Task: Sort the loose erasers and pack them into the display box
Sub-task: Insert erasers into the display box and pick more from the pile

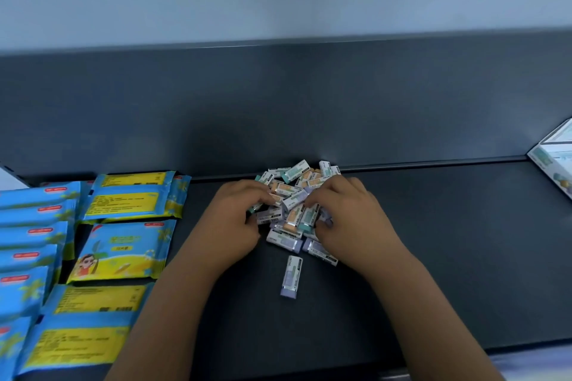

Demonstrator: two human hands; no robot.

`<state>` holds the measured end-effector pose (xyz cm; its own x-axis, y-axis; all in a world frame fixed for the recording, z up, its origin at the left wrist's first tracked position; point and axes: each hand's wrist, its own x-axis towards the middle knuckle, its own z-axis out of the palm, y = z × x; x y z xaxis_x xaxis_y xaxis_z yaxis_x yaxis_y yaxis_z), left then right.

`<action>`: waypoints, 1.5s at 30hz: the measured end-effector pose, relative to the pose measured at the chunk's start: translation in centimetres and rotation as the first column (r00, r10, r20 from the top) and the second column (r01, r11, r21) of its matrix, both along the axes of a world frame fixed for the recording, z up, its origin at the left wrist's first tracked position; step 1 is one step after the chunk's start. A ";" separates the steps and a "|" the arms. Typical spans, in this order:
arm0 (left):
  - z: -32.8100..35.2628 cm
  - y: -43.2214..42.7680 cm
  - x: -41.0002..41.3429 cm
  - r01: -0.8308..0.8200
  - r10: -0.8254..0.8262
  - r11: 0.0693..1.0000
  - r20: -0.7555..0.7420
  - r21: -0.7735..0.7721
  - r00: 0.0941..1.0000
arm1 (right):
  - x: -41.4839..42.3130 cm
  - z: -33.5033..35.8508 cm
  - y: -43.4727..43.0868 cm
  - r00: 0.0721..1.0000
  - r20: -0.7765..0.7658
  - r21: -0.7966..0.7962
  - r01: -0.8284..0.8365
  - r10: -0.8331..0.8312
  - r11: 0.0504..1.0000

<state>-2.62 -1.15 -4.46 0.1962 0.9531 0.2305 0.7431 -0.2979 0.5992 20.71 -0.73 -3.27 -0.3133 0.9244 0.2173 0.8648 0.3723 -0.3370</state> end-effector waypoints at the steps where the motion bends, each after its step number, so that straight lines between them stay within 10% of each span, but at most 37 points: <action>1: -0.1 -0.1 -0.1 -0.011 0.011 1.000 -0.011 0.011 1.000 | 0.0 0.0 0.1 1.000 0.012 -0.004 -0.007 0.007 1.000; 16: 0.2 -0.1 -0.6 -0.145 0.145 0.988 0.005 -0.050 0.989 | 0.2 1.0 1.2 0.980 0.186 -0.024 -0.073 0.076 0.997; 23: 0.7 0.5 -0.9 -0.166 0.211 0.957 0.174 -0.239 0.962 | 0.7 1.3 1.4 0.997 -0.015 -0.073 -0.078 0.077 0.994; 32: 0.8 3.7 0.8 -0.327 0.330 0.937 0.006 -0.125 0.944 | 0.1 1.2 1.6 0.985 0.114 -0.078 -0.124 0.132 0.989; 45: 1.9 6.1 0.6 -0.327 0.330 0.915 -0.025 -0.236 0.943 | 1.0 0.7 0.0 0.990 -0.139 0.122 0.019 -0.002 0.992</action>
